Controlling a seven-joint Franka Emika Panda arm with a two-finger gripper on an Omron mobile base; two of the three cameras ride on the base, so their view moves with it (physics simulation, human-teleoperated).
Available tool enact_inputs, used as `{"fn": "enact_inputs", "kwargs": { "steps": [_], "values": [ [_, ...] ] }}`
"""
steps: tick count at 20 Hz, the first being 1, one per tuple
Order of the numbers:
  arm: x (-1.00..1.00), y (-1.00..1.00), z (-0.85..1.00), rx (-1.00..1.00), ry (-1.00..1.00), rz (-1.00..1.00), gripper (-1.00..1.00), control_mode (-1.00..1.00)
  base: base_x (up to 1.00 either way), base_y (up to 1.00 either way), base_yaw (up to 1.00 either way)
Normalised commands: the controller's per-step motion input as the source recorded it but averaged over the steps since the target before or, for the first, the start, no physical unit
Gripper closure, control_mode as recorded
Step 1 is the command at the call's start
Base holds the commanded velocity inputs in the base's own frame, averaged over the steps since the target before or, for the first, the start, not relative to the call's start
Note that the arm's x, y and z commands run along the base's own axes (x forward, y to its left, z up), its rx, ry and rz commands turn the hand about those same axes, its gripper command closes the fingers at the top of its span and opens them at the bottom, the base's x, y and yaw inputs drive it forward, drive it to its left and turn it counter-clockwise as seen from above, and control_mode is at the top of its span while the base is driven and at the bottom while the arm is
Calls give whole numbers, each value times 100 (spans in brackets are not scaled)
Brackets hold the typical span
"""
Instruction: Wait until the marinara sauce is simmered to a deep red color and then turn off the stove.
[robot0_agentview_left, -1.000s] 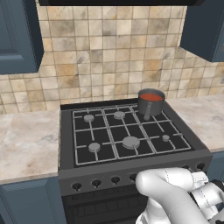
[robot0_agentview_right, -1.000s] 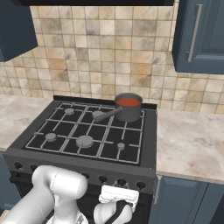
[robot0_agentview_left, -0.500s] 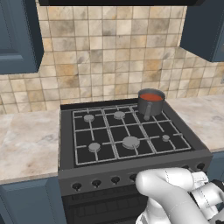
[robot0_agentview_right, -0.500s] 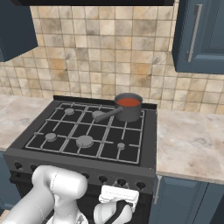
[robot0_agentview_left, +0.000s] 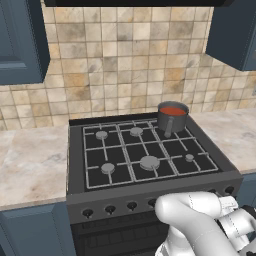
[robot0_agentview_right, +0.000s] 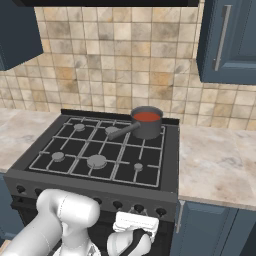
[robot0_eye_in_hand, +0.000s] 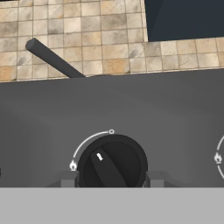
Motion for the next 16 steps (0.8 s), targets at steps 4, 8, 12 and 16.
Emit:
{"fn": "enact_inputs", "kwargs": {
  "steps": [4,8,12,16],
  "values": [
    [0,0,0,0,0,0,100,-100,0,0,0],
    [0,0,0,0,0,0,100,-100,0,0,0],
    [0,0,0,0,0,0,100,-100,0,0,0],
    [0,0,0,0,0,0,100,-100,0,0,0]
  ]
}}
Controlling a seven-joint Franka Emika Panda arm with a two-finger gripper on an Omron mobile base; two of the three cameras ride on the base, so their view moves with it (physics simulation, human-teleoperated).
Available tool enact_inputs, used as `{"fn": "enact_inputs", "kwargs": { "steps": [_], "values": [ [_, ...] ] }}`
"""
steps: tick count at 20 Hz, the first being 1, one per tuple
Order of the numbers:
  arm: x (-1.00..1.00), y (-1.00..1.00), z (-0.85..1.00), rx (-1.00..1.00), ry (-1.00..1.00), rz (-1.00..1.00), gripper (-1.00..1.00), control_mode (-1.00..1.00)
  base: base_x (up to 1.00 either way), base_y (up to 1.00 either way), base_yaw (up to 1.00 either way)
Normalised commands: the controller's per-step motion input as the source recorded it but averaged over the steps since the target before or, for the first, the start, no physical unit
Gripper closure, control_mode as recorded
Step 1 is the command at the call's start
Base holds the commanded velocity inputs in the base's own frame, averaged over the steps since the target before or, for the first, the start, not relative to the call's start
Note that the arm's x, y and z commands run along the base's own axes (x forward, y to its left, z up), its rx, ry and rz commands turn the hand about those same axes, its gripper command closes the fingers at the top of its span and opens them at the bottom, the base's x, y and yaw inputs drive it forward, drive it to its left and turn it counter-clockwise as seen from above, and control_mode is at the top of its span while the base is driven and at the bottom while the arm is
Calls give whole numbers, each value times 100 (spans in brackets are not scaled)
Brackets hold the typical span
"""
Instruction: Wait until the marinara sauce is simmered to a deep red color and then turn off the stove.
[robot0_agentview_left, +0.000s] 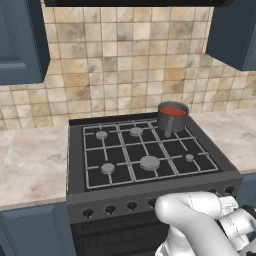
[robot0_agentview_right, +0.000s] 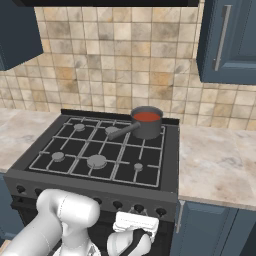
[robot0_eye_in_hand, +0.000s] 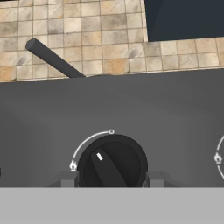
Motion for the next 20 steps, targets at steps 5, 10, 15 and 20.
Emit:
{"fn": "enact_inputs", "kwargs": {
  "steps": [5,10,15,20],
  "values": [
    [0,0,0,0,0,0,100,-100,0,0,0],
    [0,0,0,0,0,0,100,-100,0,0,0],
    [0,0,0,0,0,0,100,-100,0,0,0],
    [0,0,0,0,0,0,100,-100,0,0,0]
  ]
}}
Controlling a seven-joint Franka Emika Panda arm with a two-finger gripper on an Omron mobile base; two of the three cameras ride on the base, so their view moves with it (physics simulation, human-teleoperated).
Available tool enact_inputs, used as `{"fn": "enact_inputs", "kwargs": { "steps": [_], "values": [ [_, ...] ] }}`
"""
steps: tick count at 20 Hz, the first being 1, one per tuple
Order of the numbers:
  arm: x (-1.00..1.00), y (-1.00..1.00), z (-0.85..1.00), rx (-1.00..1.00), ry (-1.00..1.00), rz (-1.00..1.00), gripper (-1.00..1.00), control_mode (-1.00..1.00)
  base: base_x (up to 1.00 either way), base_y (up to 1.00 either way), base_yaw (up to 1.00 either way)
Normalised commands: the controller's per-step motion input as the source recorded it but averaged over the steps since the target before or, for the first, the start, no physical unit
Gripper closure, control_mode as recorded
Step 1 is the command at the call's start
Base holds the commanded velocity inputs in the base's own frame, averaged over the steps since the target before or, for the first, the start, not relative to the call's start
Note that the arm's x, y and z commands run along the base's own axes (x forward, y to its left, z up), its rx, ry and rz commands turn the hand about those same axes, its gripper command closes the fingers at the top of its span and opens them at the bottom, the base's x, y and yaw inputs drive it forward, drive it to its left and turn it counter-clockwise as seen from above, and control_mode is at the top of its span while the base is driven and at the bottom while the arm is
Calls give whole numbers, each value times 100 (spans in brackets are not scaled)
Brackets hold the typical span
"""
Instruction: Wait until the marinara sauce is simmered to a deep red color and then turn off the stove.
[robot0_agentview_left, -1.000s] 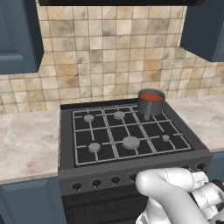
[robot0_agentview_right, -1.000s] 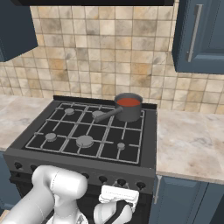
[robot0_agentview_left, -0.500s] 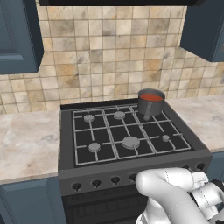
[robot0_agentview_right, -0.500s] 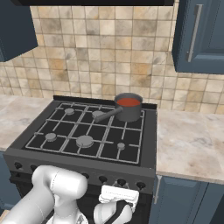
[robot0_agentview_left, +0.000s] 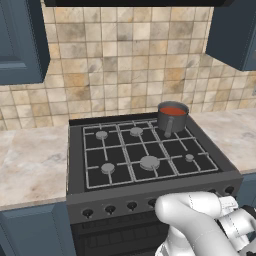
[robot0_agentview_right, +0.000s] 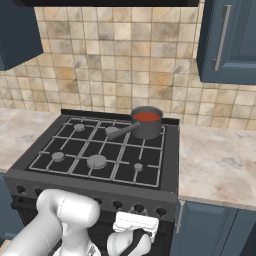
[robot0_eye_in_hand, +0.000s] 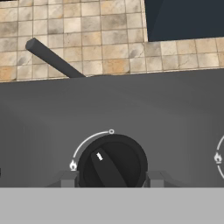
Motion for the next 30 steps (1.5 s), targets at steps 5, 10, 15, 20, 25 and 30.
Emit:
{"fn": "enact_inputs", "kwargs": {
  "steps": [5,10,15,20,25,30],
  "values": [
    [0,0,0,0,0,0,100,-100,0,0,0],
    [0,0,0,0,0,0,100,-100,0,0,0],
    [0,0,0,0,0,0,100,-100,0,0,0],
    [0,0,0,0,0,0,100,-100,0,0,0],
    [0,0,0,0,0,0,100,-100,0,0,0],
    [0,0,0,0,0,0,100,-100,0,0,0]
  ]
}}
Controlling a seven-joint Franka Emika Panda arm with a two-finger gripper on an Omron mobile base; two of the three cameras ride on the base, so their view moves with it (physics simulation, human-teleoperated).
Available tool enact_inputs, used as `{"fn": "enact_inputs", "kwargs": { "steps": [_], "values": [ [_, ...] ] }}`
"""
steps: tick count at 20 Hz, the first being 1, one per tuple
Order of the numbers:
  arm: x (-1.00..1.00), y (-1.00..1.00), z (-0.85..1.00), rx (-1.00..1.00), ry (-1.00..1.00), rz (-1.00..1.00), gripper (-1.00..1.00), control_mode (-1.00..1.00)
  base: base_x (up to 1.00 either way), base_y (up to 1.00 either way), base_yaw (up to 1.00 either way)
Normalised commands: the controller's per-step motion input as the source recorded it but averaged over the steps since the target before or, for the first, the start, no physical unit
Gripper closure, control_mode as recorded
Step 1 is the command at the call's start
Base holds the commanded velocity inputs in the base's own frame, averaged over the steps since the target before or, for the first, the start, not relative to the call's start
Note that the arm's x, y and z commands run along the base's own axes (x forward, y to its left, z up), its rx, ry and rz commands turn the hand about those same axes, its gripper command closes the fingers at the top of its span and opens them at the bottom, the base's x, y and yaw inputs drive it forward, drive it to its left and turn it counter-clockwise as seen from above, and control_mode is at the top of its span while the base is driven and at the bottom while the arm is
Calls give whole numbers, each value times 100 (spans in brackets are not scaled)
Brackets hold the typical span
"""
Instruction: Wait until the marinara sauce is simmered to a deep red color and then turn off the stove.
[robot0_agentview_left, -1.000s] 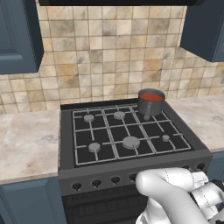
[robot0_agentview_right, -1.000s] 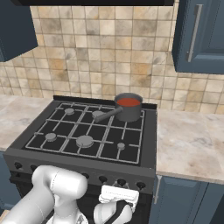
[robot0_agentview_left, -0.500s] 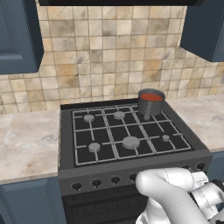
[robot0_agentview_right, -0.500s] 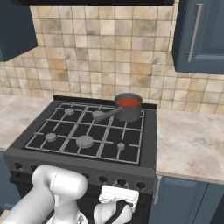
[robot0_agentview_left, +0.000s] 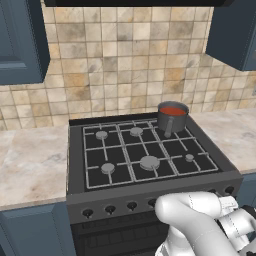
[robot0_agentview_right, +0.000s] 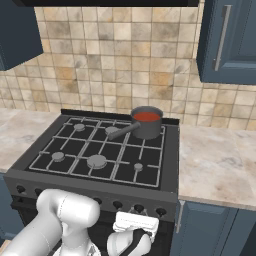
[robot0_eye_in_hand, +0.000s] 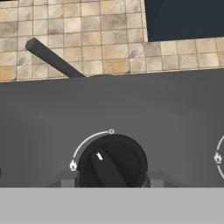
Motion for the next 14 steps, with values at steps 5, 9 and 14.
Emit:
{"fn": "enact_inputs", "kwargs": {
  "steps": [5,9,14],
  "values": [
    [0,0,0,0,0,0,100,-100,0,0,0],
    [0,0,0,0,0,0,100,-100,0,0,0],
    [0,0,0,0,0,0,100,-100,0,0,0]
  ]
}}
